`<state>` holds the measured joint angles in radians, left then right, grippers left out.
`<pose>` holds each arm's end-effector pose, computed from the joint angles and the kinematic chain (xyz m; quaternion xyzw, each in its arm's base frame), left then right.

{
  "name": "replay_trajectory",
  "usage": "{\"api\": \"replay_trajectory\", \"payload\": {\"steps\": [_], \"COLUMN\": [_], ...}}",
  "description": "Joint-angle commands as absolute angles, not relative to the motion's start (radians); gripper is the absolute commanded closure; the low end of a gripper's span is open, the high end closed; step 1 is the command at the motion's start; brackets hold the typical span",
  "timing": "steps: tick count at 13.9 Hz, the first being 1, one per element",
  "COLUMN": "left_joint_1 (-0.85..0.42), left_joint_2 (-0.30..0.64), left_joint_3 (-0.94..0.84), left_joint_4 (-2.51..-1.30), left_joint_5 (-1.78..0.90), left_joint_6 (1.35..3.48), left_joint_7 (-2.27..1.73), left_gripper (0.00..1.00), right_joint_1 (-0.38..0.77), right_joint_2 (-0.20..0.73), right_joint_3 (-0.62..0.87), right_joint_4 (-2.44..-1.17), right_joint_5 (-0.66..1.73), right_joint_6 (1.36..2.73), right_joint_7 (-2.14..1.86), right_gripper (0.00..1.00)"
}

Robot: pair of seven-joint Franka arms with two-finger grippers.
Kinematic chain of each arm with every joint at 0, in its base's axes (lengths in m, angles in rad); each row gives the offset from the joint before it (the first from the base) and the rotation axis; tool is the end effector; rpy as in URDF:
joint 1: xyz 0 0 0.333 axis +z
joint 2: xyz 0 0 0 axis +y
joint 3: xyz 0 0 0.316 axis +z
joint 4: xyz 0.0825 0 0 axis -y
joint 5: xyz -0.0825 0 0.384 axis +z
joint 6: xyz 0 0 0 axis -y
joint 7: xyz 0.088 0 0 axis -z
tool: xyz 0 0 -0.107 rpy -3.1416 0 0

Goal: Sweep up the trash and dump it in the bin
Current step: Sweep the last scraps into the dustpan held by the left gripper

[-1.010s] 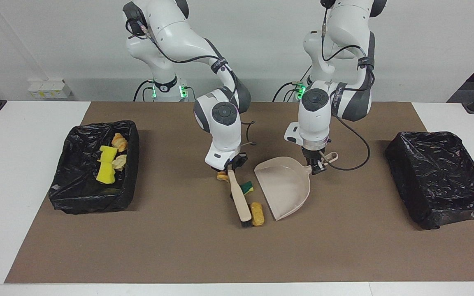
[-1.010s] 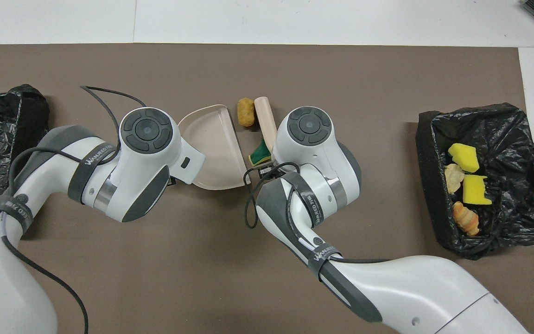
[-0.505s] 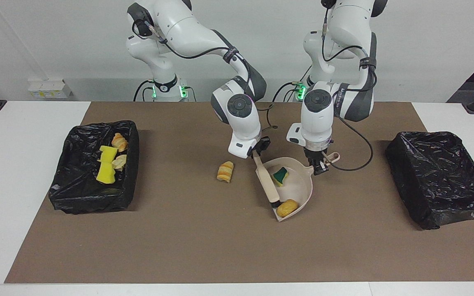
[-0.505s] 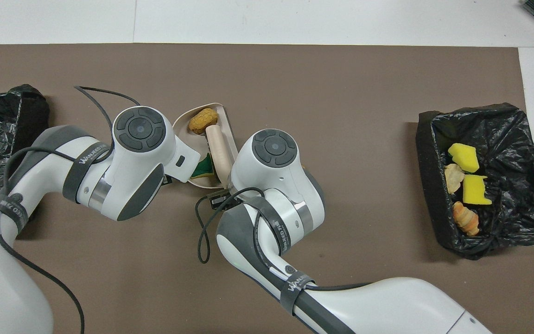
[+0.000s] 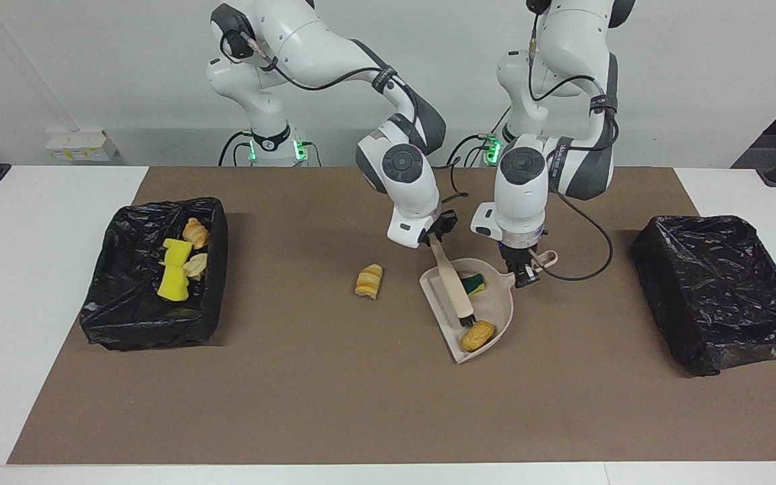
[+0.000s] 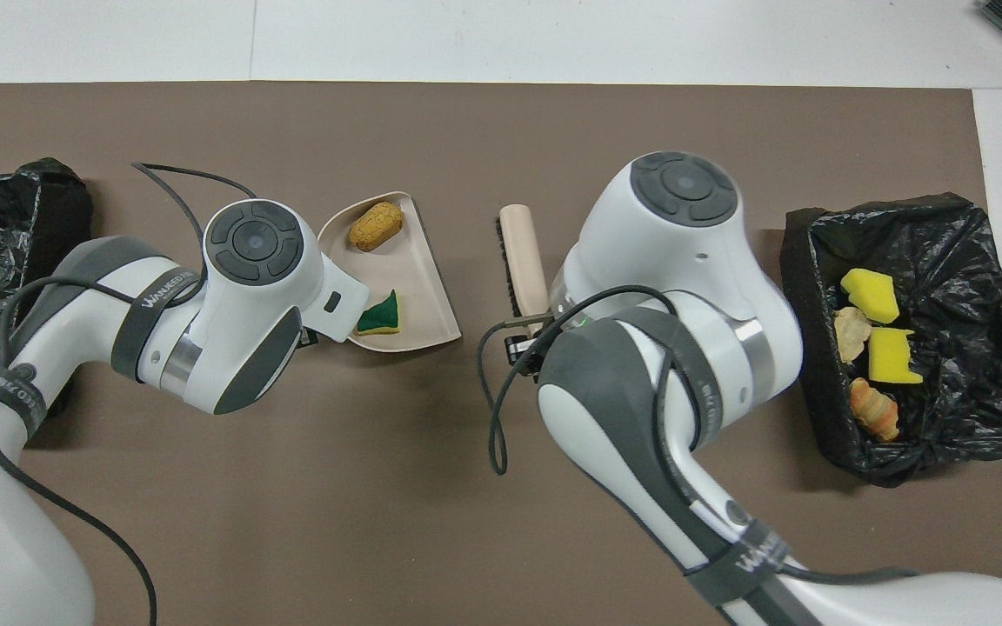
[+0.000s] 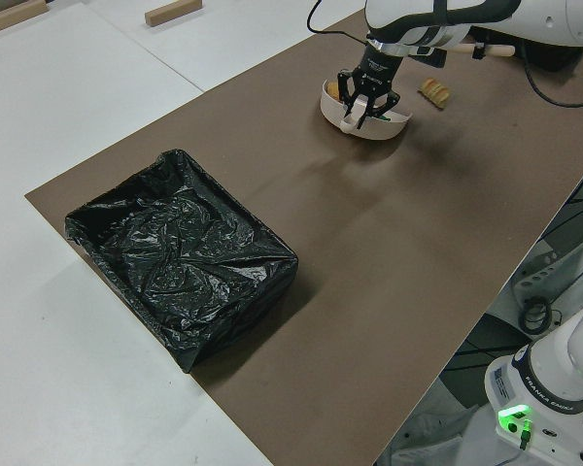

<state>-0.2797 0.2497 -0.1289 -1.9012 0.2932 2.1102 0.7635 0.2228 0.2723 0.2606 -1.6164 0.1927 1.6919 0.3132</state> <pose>0.5656 -0.2263 0.3693 -0.7838 0.6113 0.0369 0.1032 0.5471 0.2916 0.4595 -0.9853 -0.0622 0.1361 0.0824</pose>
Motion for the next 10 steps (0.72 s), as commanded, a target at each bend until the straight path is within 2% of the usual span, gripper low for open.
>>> {"api": "replay_trajectory", "payload": {"steps": [1,6,10], "left_joint_1": [-0.299,-0.366,-0.426], "left_joint_2": [0.195,0.146,0.130], "left_joint_3": [-0.127,-0.129,-0.129], "left_joint_4": [-1.980,-2.059,-2.088], "left_joint_5": [0.308,0.310,0.308], "left_joint_6": [2.128,2.143,2.132], "left_joint_7": [0.769,0.755,0.692], "left_gripper": [1.00,1.00,1.00], "right_joint_1": [0.120,0.043,0.032], "right_joint_2": [0.232,0.040,0.047], "right_joint_3": [0.273,0.270,0.272], "right_joint_4": [-1.691,-2.075,-2.146], "right_joint_5": [0.147,0.147,0.147], "right_joint_6": [1.657,1.867,1.937], "right_joint_7": [0.290,0.253,0.262], "right_gripper": [1.00,1.00,1.00]}}
